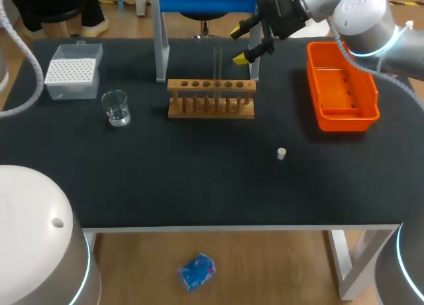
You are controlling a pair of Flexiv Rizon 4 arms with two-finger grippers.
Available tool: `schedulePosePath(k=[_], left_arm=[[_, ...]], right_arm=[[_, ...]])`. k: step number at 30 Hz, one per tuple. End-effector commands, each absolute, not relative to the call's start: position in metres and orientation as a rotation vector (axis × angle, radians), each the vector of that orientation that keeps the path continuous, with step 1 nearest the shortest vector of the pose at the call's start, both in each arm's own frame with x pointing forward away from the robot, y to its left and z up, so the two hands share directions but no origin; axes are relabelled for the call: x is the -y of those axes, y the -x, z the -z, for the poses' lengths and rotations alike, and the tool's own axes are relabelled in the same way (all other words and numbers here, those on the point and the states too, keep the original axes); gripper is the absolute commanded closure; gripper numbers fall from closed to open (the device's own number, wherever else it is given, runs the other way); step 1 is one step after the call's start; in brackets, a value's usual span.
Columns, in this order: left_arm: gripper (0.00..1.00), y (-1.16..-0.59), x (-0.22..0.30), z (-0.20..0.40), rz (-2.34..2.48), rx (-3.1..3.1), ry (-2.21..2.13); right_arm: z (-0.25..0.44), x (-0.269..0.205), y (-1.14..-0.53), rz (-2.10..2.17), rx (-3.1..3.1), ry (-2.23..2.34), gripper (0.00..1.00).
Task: Invert the test tube, pick up the pipette, mount the tip to pipette, aspirate from beaker and dispense into the tube, eject the tip, return the pipette, and cap with the stopper.
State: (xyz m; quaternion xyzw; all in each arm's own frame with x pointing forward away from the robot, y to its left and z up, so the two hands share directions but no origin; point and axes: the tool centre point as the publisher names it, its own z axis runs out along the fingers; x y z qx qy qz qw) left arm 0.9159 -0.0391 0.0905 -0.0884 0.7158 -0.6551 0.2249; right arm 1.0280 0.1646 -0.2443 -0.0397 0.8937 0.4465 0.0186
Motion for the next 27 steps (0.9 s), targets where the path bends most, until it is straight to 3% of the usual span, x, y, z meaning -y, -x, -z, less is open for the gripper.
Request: schedulePosePath(k=[1,27], left_arm=[[1.00,-0.923,0.073,-0.090,1.820,-1.991,0.224],[1.00,-0.956,0.244,-0.049,2.004,-2.180,-0.019]], right_arm=[[0.244,-0.164,-1.029,-1.384,-2.778,0.125,0.00],[0.244,-0.164,-1.029,-1.384,-2.778,0.125,0.00]])
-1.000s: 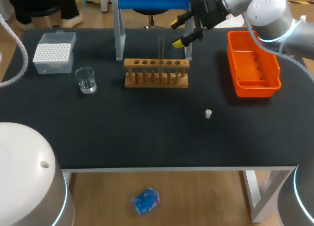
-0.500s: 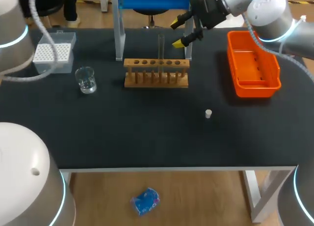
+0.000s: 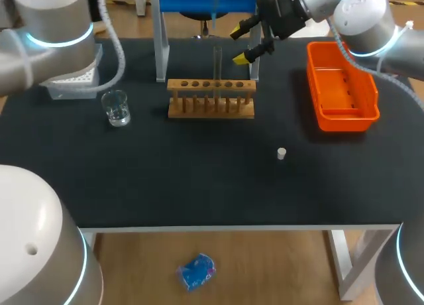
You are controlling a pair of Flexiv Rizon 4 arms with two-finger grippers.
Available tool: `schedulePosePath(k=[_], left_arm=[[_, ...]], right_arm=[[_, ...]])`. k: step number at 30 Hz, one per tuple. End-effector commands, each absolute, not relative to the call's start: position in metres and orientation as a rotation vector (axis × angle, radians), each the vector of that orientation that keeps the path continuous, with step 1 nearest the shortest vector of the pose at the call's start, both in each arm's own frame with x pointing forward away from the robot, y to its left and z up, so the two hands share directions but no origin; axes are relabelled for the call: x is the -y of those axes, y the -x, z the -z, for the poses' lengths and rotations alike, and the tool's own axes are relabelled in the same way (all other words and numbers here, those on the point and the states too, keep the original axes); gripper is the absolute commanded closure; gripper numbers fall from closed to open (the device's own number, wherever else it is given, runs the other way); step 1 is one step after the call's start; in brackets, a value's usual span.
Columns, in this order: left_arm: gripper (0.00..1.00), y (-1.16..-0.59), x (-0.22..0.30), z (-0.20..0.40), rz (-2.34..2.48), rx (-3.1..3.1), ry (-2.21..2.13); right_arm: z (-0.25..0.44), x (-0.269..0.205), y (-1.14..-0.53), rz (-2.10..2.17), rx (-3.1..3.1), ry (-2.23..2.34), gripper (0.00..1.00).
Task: Invert the test tube, pick up the pipette, mount the tip to pipette, aspirate from beaker and dispense into the tube, eject the tip, return the pipette, and cap with the stopper.
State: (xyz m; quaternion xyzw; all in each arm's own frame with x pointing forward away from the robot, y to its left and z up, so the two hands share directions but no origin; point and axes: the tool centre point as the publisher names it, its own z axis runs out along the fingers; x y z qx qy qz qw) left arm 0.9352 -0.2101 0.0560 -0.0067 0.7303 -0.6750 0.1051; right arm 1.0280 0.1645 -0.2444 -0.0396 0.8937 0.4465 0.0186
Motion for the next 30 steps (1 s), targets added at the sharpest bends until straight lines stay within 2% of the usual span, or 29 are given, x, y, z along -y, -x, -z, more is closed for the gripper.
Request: schedulePosePath(k=[1,30], left_arm=[[1.00,-0.9574,0.2471,-0.0468,2.013,-2.181,-0.017],[1.00,-0.9668,0.2404,-0.0423,2.008,-2.141,-0.002]], right_arm=[[0.2439,-0.1640,-1.0285,-1.384,-2.778,0.125,0.00],[0.2439,-0.1640,-1.0285,-1.384,-2.778,0.125,0.00]])
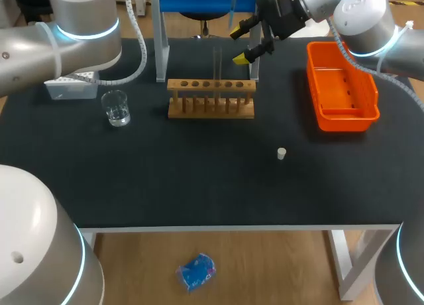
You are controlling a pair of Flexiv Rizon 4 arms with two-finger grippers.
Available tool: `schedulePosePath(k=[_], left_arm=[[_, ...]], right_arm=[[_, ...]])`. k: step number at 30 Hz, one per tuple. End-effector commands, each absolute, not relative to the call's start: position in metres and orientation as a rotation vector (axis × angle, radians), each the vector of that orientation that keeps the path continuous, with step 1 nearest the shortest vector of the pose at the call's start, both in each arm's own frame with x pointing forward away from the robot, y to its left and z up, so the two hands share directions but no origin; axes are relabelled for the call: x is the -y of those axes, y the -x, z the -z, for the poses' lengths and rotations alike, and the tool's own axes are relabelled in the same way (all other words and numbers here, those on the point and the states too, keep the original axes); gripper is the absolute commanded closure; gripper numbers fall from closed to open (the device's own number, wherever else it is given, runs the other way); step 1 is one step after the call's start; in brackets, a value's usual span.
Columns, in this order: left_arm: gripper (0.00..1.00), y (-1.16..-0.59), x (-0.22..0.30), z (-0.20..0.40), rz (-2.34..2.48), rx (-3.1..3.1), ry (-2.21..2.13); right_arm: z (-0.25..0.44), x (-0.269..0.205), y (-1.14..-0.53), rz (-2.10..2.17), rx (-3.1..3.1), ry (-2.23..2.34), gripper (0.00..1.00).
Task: Invert the test tube, pick up the pipette, mount the tip to pipette, aspirate from beaker and dispense into the tube, eject the tip, return the pipette, and cap with the stopper.
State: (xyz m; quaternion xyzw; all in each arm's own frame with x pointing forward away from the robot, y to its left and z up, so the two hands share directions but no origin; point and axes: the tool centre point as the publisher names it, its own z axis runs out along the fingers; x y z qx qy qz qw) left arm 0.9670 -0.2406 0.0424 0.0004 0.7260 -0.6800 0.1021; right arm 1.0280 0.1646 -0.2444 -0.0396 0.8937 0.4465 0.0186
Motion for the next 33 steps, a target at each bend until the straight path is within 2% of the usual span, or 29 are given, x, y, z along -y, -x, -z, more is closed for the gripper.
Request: schedulePosePath(k=[1,33], left_arm=[[1.00,-0.967,0.240,-0.042,2.008,-2.141,-0.002],[1.00,-1.017,0.216,0.007,2.067,-2.128,0.106]], right_arm=[[0.244,-0.164,-1.029,-1.384,-2.778,0.125,0.00],[0.244,-0.164,-1.029,-1.384,-2.778,0.125,0.00]])
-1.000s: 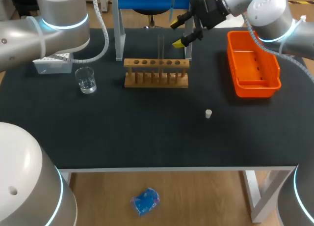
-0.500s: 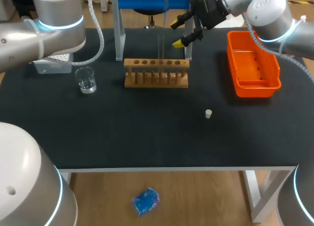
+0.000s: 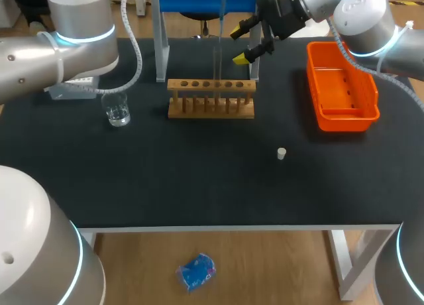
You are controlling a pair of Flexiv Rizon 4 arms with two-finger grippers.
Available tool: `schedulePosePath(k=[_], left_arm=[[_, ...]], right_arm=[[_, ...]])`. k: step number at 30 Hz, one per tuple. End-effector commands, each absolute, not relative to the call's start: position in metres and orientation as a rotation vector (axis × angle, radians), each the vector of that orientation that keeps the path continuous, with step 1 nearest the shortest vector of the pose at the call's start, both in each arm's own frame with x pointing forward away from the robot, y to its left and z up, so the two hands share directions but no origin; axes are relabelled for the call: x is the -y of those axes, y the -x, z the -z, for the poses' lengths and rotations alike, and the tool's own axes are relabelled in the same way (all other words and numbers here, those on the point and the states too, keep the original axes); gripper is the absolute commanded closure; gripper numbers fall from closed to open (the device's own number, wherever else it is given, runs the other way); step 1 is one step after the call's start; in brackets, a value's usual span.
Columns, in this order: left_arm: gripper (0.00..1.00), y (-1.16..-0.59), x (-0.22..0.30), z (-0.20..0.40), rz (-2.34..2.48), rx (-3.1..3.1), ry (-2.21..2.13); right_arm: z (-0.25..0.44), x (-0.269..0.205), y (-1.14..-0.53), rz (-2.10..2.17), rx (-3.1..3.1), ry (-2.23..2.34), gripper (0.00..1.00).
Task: Invert the test tube, pick up the pipette, mount the tip to pipette, aspirate from beaker and dispense into the tube, eject the tip, return the pipette, and cap with the stopper.
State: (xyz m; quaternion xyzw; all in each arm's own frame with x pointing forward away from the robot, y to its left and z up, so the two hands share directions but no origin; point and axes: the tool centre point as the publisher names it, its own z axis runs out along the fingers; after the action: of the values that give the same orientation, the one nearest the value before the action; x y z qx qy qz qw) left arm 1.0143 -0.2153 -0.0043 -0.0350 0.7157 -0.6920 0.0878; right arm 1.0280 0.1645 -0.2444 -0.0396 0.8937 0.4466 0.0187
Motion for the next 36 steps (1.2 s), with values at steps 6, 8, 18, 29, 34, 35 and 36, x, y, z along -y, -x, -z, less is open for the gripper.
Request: schedulePosePath(k=[6,8,18,29,34,35,36], left_arm=[[1.00,-1.017,0.215,0.014,2.070,-2.134,0.119],[1.00,-1.017,0.215,0.015,2.071,-2.132,0.122],[1.00,-1.017,0.212,0.022,2.064,-2.137,0.146],[1.00,-1.014,0.212,0.035,2.065,-2.146,0.195],[1.00,-1.013,0.213,0.037,2.070,-2.146,0.204],[1.00,-1.013,0.213,0.037,2.072,-2.146,0.204],[1.00,-1.014,0.213,0.038,2.073,-2.146,0.204]], right_arm=[[0.244,-0.164,-1.029,-1.384,-2.778,0.125,0.00],[0.244,-0.164,-1.029,-1.384,-2.778,0.125,0.00],[0.244,-0.164,-1.029,-1.384,-2.778,0.125,0.00],[0.244,-0.164,-1.029,-1.384,-2.778,0.125,0.00],[0.244,-0.164,-1.029,-1.384,-2.778,0.125,0.00],[0.244,-0.164,-1.029,-1.384,-2.778,0.125,0.00],[0.244,-0.164,-1.029,-1.384,-2.778,0.125,0.00]])
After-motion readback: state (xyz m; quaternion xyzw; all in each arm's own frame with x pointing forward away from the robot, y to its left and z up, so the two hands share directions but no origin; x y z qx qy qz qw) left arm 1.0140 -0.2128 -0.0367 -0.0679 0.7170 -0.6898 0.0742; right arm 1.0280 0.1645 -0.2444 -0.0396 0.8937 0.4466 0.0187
